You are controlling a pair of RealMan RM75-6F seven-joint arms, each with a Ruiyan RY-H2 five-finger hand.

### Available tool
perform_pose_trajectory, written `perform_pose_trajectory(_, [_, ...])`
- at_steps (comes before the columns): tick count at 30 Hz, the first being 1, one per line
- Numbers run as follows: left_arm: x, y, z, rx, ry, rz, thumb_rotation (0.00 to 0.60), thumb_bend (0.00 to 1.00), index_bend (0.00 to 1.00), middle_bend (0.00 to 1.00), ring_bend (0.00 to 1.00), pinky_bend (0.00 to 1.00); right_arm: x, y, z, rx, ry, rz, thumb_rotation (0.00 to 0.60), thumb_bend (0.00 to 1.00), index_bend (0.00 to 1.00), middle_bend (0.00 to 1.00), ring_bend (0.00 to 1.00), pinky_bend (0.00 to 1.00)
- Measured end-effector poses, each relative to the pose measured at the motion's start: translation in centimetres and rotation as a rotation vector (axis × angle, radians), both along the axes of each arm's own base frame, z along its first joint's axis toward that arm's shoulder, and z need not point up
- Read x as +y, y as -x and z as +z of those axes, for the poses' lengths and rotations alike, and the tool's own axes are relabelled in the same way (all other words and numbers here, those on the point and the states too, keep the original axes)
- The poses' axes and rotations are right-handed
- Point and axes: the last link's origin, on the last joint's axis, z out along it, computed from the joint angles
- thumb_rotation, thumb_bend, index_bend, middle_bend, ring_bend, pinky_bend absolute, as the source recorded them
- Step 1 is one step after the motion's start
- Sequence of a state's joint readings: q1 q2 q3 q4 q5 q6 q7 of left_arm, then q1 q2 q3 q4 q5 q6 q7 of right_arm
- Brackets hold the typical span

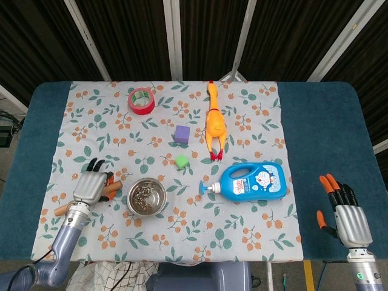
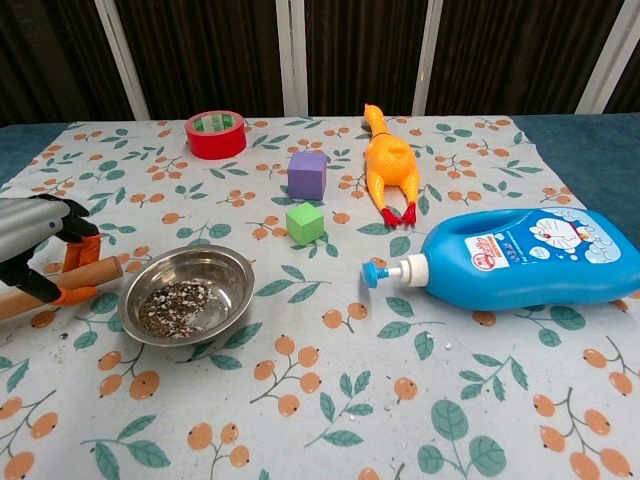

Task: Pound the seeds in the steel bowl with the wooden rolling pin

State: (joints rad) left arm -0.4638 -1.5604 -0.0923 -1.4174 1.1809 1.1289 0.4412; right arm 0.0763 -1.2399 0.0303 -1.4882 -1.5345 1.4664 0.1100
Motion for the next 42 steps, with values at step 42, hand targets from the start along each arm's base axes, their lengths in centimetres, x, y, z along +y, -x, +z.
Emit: perform_pose_trajectory(42, [2.0, -10.0, 7.0, -0.729, -0.201, -0.284, 0.6, 0.92, 0.62, 0.71, 0.17, 0.0, -0.2, 0.0, 0.1, -0.007, 0.009, 0.005, 0.6, 0.52, 0.0, 0.0, 0.0, 0.0])
